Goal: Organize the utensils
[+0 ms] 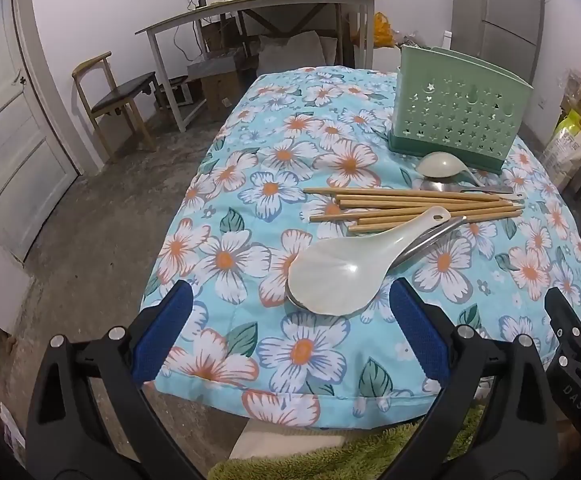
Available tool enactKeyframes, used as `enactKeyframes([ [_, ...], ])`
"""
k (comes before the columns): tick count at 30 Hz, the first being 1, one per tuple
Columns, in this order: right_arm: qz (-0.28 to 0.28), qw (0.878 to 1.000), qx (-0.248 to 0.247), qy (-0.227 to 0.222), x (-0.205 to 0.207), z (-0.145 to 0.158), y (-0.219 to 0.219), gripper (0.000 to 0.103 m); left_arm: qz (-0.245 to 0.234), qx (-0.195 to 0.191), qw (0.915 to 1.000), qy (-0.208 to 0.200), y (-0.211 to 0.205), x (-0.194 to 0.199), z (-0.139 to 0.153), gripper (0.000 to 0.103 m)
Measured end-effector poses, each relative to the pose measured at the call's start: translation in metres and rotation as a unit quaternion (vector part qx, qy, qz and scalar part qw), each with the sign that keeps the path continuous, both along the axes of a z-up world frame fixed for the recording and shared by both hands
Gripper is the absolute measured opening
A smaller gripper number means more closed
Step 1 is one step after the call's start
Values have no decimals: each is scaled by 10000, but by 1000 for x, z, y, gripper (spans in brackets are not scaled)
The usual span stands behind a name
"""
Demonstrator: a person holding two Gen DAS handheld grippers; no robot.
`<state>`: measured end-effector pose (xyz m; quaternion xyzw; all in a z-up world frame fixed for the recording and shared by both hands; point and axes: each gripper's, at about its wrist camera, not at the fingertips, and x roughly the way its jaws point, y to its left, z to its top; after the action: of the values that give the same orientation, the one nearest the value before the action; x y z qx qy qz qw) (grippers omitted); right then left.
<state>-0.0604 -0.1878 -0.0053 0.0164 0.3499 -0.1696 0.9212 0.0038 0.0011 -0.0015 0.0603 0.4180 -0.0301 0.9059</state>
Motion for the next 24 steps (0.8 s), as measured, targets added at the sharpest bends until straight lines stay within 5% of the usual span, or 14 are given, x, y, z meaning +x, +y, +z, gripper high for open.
enactKeyframes([
  [24, 1, 10000, -6, 5, 0, -1, 1, 97, 33, -21, 10000, 38, 4, 0, -2, 95],
])
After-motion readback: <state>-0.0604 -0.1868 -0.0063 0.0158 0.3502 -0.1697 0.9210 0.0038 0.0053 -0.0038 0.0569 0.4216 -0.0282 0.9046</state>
